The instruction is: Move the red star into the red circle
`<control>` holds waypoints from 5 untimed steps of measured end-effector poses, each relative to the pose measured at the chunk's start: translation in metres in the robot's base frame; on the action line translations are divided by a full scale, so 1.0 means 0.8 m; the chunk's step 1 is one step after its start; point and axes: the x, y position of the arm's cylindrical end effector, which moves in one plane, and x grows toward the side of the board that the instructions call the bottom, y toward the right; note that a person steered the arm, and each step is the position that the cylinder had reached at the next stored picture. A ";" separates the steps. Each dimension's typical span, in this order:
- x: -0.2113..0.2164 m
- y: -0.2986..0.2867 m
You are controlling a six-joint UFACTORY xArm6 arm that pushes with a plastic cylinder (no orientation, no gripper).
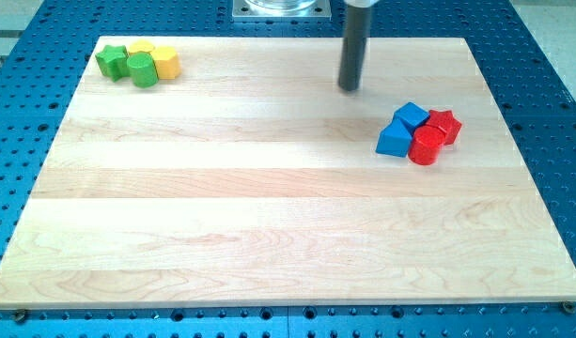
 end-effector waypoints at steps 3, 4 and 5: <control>0.078 0.120; 0.069 0.201; 0.112 0.177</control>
